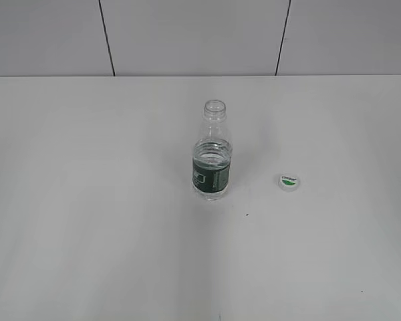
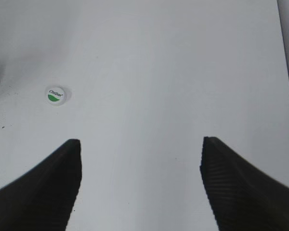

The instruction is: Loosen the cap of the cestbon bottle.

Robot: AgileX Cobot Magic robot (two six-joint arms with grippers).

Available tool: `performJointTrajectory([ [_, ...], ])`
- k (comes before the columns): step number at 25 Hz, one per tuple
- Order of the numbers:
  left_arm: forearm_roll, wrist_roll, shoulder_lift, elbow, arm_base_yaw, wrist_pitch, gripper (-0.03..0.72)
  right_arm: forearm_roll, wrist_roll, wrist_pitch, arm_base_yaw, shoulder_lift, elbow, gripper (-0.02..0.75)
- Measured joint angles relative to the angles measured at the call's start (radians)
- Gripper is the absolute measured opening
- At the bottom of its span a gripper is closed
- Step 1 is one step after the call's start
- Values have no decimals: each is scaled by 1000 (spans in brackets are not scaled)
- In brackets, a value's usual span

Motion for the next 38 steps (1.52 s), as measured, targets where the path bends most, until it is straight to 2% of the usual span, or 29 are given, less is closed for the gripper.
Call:
performJointTrajectory([
  [10,-38,0,0,0,0,0,559,0,-58,-11,0,-421,204,588],
  [20,-62,0,0,0,0,0,559,42,-67,68,0,-792,416,588],
  [32,-62,0,0,0,0,0,557,65,-72,169,0,-979,455,588],
  [38,-62,0,0,0,0,0,517,65,-72,169,0,-989,456,588],
])
